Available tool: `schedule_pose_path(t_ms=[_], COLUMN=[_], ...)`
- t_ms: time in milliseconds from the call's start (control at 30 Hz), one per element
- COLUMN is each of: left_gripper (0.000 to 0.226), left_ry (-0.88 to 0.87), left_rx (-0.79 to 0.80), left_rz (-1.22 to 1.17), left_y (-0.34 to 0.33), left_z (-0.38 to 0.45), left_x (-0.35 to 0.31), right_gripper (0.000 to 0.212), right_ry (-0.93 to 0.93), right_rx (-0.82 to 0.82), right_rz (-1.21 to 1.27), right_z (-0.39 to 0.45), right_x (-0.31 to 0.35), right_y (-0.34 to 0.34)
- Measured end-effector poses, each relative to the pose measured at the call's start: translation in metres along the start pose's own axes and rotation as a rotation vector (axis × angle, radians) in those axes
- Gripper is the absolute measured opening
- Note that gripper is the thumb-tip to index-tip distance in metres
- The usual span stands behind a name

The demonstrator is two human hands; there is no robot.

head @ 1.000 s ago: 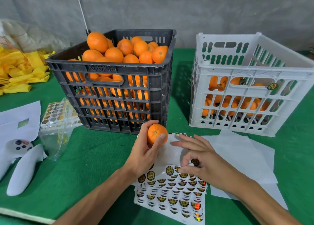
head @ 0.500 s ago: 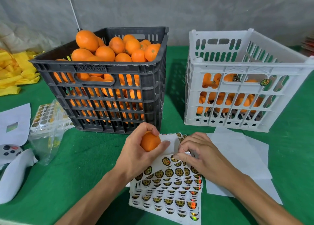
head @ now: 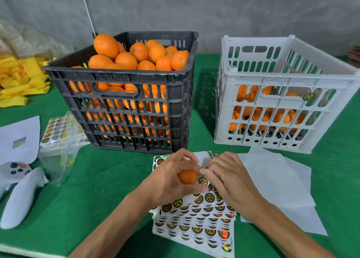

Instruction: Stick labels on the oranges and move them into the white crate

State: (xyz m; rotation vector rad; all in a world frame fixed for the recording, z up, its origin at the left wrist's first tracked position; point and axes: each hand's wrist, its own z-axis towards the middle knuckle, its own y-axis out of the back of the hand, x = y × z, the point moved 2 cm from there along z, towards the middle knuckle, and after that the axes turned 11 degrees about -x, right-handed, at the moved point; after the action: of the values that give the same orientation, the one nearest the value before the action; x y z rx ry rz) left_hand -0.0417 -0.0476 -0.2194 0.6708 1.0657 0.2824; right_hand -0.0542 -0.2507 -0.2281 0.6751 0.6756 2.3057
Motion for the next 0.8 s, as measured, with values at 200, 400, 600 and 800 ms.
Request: schedule_pose_path(t_ms=[200,400,600,800], left_gripper=[0.012,0.006,0.006,0.003], left_ry=[-0.044,-0.169,0.150,0.164], left_rx=[-0.017,-0.185,-0.308,-0.303], left_rz=[-0.101,-0.075,-0.426,-0.492], left_y=[0.002,0.010,0.012,0.004], left_z=[0.000,-0.002,0.001,0.000], left_x=[-0.001,-0.007,-0.007,-0.010], right_gripper=[0.035,0.043,0.043,0.023], right_ry=[-0.056,-0.324,-0.321,-0.580], right_rx=[0.007,0.083,0.008,0.005], right_rz=[0.004,0.047,0.048,0.524], right_z=[0.002,-0.002,0.001,0.006], right_x=[0.003,0.000,0.003,0.028], right_y=[0.000,-0.005,0.007,0.002])
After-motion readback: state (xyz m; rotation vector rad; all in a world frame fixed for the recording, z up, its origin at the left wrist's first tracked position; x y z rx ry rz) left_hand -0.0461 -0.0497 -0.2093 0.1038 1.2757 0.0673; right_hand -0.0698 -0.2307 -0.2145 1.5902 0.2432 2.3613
